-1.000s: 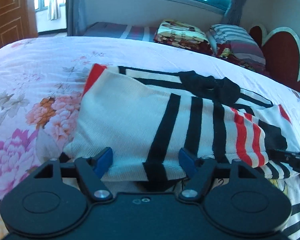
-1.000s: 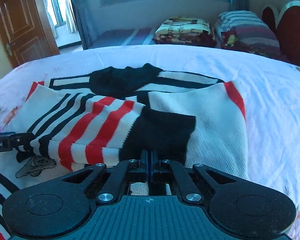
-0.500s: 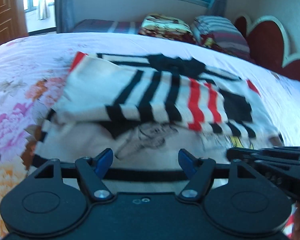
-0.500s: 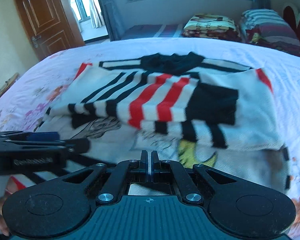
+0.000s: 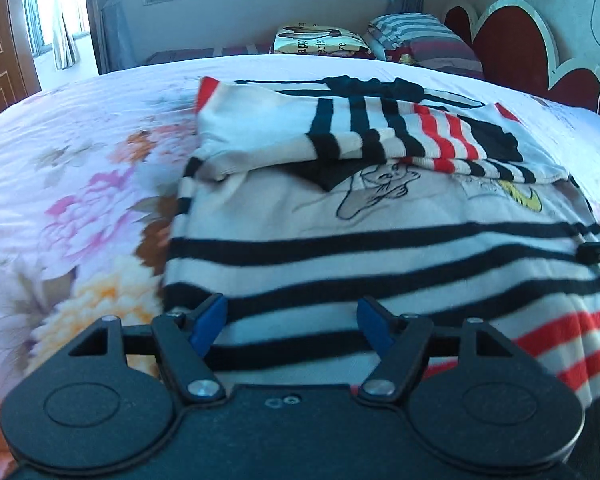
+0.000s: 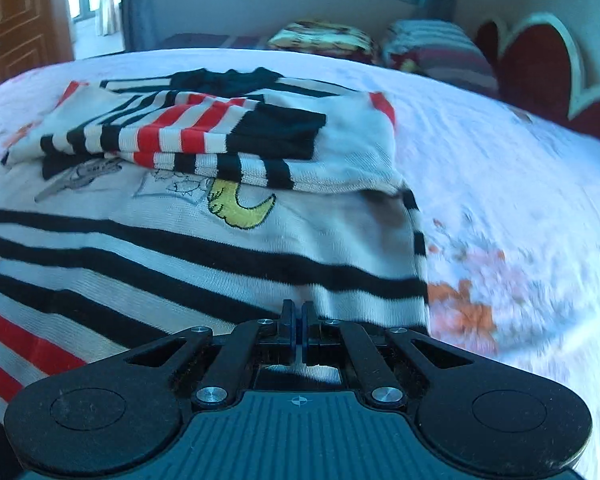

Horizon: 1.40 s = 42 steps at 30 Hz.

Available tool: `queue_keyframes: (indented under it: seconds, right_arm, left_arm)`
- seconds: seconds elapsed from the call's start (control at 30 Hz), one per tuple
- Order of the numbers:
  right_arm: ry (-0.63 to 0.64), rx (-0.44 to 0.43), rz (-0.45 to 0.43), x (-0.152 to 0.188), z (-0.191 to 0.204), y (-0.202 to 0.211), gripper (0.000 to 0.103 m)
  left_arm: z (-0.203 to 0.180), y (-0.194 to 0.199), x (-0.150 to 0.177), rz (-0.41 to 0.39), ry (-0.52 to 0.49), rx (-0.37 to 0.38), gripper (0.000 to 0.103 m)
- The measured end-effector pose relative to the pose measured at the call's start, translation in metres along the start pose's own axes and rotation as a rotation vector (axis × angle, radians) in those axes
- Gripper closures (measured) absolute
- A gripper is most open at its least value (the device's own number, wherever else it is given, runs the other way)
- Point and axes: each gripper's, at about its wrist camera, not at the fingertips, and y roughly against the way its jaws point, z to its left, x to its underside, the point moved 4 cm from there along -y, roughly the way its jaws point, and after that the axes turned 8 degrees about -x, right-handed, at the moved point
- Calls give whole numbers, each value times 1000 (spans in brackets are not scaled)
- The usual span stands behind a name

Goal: Fold small clothes

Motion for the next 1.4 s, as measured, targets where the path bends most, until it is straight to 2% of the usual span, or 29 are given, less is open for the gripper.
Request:
queue_keyframes:
  seconds: [0.07, 0.23, 0.33, 0.4, 0.43, 0.57, 0.63, 0.8, 0.9, 0.97, 1.1, 1.27, 1.4]
  right_arm:
    - [-7, -54, -30, -1, 16, 11, 103]
    - [-3, -142, -62, -6, 67, 15, 103]
    - [45, -161, -23, -1, 97, 1, 103]
    - [87, -146, 12, 10, 108, -8, 103]
    - [104, -142, -6, 15, 108, -6, 103]
    - [44, -139, -5, 26, 81, 4, 103]
    - [0, -131, -8, 31, 66, 10, 103]
    - [14, -80, -16, 42, 48, 26, 103]
    - [31, -75, -14, 44, 52, 39, 103]
    - [32, -122, -25, 48, 59, 47, 103]
    - [47, -151, 10, 65, 75, 49, 103]
    - [64, -121, 7, 76, 74, 54, 103]
    - [44, -107, 12, 82, 68, 62, 103]
  left_arm:
    - [0, 9, 0, -3, 8, 6, 35]
    - [-16, 26, -6, -16, 51, 110, 34]
    - [-31, 23, -9, -12, 53, 154, 32]
    - [-34, 14, -2, 21, 27, 130, 32]
    - [-32, 10, 4, 42, 10, 117, 33]
    - [-14, 20, 26, -10, -92, 83, 31]
    - [-4, 24, 33, -13, -88, 77, 31]
    - [3, 29, 35, -2, -72, 58, 31]
    - [4, 39, 35, 17, -30, 45, 34]
    - [1, 49, 36, 12, -8, 73, 34]
    - [-13, 56, 48, 28, -13, 104, 30]
    - [-18, 57, 63, 11, -70, 69, 29]
    - [-16, 60, 64, 22, -57, 67, 29]
